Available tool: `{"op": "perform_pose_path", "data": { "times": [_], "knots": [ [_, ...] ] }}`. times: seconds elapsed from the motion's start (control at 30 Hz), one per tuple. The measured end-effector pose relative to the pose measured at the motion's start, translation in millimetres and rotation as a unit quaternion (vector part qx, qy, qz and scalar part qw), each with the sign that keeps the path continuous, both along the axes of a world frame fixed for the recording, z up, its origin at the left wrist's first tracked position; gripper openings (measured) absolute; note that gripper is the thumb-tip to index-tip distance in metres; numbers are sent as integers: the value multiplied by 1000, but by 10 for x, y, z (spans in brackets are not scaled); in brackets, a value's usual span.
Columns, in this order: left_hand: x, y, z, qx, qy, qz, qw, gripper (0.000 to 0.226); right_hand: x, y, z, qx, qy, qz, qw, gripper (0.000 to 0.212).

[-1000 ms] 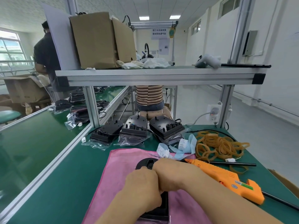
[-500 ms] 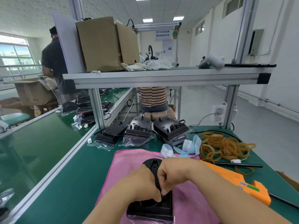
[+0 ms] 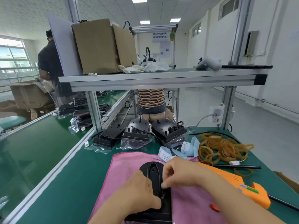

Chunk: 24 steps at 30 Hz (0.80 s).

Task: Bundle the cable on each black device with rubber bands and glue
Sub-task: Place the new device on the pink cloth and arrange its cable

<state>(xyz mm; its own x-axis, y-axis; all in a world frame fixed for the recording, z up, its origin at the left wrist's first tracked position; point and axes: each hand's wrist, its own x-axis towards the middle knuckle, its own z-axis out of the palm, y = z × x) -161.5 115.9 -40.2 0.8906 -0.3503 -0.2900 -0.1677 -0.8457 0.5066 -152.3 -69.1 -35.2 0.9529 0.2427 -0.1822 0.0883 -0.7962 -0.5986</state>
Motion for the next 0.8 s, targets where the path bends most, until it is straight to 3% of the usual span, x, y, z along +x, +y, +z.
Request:
{"op": "perform_pose_path", "data": {
  "times": [0.1,0.2,0.5,0.63,0.8],
  "knots": [
    [19,39,-66,-19,-18,-9,1000,27,233,-279,-56,86,-114,-187,972,5],
    [50,126,-92,-36,-30,-22,999,32,455,-492,-140,66,-188,-298,934,14],
    [151,240,-114,-155,-174,85,969,24,913,-875,-329,24,-227,-378,897,19],
    [202,211,-183,-194,-173,113,959,19,959,-924,-344,-3,-143,-363,921,32],
    [254,171,-266,-228,-153,151,950,13,893,-683,-311,33,-140,-252,957,13]
  ]
}}
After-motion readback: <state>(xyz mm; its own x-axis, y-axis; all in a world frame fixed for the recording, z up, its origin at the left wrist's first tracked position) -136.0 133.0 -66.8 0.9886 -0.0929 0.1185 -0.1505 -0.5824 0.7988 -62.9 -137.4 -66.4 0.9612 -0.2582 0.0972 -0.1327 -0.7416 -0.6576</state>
